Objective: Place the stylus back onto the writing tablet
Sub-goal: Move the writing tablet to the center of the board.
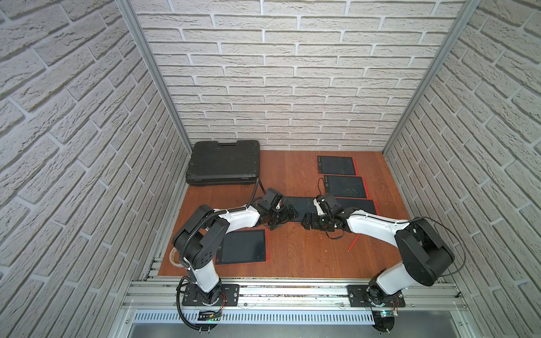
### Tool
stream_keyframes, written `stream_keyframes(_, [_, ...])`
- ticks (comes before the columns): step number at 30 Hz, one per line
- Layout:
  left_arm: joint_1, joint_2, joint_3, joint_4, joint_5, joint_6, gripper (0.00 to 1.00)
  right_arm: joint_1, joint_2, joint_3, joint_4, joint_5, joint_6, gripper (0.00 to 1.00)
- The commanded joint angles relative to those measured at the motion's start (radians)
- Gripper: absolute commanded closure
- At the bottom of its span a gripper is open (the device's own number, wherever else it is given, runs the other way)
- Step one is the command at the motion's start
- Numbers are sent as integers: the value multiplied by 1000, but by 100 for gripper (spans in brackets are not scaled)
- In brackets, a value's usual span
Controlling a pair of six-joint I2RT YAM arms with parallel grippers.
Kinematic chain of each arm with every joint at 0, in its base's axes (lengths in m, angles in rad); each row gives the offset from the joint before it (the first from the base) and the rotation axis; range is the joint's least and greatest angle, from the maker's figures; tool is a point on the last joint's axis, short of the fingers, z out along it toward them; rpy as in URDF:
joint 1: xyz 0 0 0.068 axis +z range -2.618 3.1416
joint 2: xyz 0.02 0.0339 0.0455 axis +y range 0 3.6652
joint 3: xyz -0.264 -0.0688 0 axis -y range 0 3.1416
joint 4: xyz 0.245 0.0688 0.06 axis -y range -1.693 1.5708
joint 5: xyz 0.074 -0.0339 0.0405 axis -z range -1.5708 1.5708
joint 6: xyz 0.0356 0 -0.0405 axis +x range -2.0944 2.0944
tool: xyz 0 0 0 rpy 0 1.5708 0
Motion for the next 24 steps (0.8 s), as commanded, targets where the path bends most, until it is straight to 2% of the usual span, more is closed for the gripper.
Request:
stream_keyframes(1, [15,53,3,-11,-13,16,2,-10,42,40,14,16,-20,6])
stream_keyframes(7, [40,84,26,-2,-16,27,2,-45,114,119,11,4,-39,6])
stream_keyframes(12, [62,100,70,-45,-62,71,2,-58,170,180,6,-16,-48,7])
stream_keyframes(24, [131,190,183,-11,-54,76,2,-102,295,330,-4,-40,-69,7])
